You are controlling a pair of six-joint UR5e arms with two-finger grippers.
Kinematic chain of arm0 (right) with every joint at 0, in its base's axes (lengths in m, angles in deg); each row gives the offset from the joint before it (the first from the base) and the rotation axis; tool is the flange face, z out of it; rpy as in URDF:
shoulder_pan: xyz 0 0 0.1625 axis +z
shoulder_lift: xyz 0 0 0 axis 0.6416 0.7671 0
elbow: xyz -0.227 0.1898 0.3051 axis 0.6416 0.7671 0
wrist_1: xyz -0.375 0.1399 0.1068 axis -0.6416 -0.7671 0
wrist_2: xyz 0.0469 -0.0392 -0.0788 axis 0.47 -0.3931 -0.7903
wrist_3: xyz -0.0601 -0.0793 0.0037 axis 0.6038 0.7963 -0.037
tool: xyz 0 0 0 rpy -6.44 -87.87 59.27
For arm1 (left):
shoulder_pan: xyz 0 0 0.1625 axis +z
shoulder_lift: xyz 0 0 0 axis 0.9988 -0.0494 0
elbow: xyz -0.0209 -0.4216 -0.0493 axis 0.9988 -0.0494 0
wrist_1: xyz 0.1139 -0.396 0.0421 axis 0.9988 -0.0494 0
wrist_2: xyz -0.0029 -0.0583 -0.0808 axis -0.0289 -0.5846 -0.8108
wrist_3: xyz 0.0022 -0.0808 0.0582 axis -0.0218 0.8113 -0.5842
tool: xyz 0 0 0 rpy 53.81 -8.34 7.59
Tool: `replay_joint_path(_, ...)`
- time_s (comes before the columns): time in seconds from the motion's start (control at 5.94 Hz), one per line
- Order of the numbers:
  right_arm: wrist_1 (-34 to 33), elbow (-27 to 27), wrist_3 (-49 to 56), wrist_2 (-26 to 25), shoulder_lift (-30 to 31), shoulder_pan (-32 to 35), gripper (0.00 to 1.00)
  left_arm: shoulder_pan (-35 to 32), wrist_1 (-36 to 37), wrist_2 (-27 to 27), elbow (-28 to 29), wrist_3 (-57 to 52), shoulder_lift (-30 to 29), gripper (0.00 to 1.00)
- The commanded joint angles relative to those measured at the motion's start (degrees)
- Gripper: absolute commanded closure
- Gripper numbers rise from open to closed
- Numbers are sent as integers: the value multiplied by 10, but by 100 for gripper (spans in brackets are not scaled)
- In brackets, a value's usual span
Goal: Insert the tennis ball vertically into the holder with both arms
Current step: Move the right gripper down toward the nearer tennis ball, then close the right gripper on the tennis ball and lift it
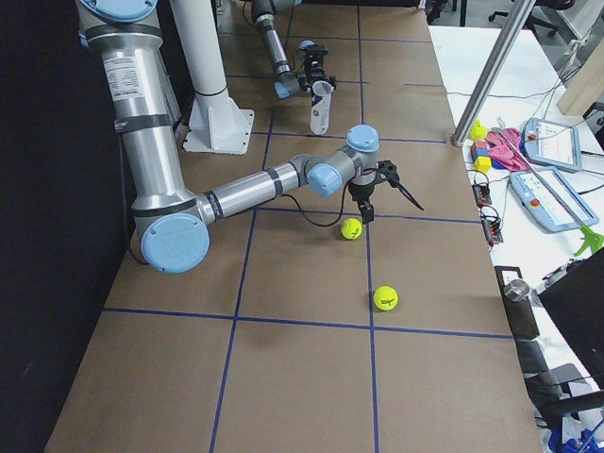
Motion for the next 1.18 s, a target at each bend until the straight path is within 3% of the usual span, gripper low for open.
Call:
replay_joint_path(0.0, 4, 12, -4, -18, 0, -22, 0, 0, 0, 0, 0, 1, 0, 53)
replay_joint_path(0.17, 19, 26, -5, -29, 0, -34, 0, 0, 0, 0, 0, 1, 0, 53)
replay_joint_path(0.51, 126, 85, -24, -27, 0, -39, 0, -1, 0, 0, 0, 2, 0, 53)
replay_joint_path(1.01, 128, 89, -30, -37, 2, -62, 0, -1, 0, 0, 0, 3, 1, 53)
